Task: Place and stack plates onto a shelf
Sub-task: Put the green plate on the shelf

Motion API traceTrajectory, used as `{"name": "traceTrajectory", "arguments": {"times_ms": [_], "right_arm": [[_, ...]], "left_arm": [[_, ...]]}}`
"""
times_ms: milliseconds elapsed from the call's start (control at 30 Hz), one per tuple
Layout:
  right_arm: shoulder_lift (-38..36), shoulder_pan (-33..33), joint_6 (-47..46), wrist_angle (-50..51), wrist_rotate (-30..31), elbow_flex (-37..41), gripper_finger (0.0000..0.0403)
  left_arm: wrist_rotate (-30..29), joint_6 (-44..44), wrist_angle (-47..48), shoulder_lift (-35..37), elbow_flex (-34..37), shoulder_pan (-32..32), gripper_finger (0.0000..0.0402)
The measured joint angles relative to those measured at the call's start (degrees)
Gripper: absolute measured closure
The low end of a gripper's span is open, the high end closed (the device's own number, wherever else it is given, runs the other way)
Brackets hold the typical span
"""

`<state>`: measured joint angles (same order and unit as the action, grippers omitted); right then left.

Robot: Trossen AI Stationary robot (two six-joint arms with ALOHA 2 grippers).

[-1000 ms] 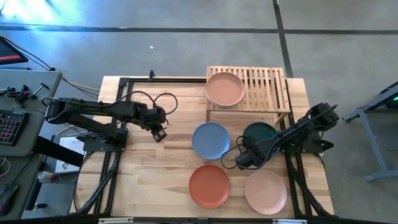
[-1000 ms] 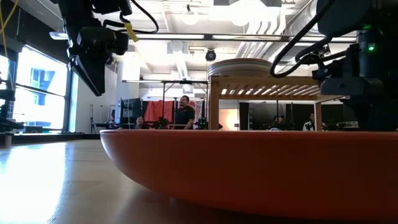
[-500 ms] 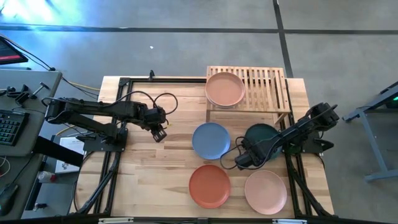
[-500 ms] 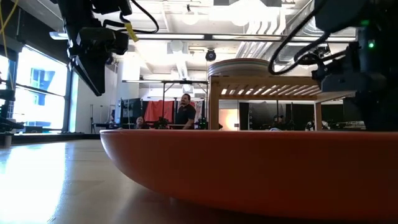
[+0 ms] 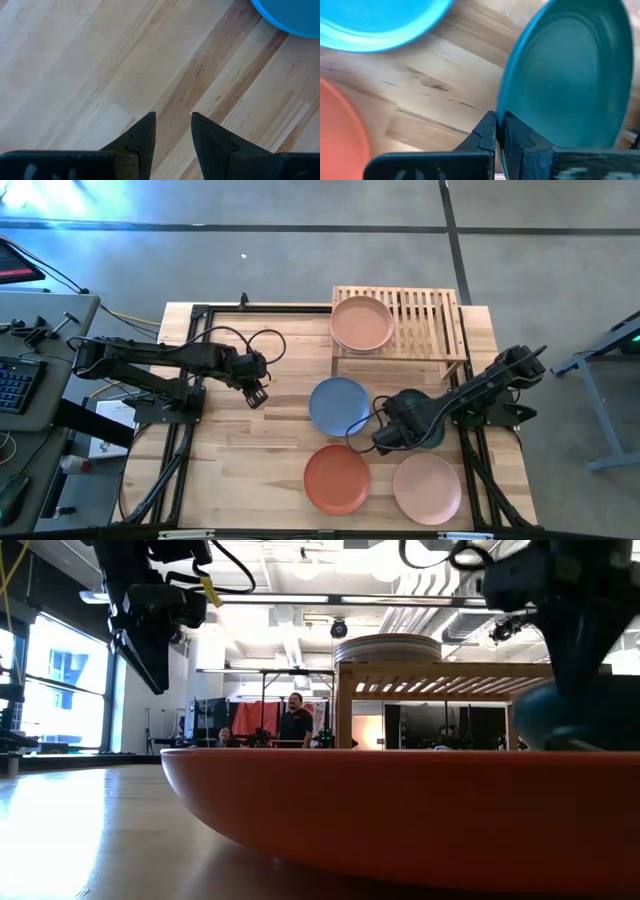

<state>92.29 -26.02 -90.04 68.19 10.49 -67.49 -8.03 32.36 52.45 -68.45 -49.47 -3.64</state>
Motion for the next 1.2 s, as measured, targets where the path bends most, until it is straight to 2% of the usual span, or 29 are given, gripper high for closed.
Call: {"name": "traceTrajectory", "arguments": {"times_ms": [133, 633, 1000, 1200], "right_arm": [[0.00, 0.00, 0.04, 2.56, 1.33, -3.08, 0.0402], [0.00, -0.02, 0.54, 6.53, 0.47, -12.44, 0.0403], [0.00, -0.28, 5.27, 12.07, 0.53, -25.09, 0.0403], [-0.02, -0.28, 6.57, 18.85, 3.38, -33.04, 0.0403]], "left_arm": [[0.00, -0.02, 0.02, 0.00, 0.00, -0.02, 0.0289], [0.00, -1.11, 0.09, 0.00, 0.00, -0.02, 0.0289], [0.00, -1.10, 0.10, 0.00, 0.00, -0.02, 0.0289], [0.00, -1.11, 0.10, 0.00, 0.00, 0.00, 0.0289]]}}
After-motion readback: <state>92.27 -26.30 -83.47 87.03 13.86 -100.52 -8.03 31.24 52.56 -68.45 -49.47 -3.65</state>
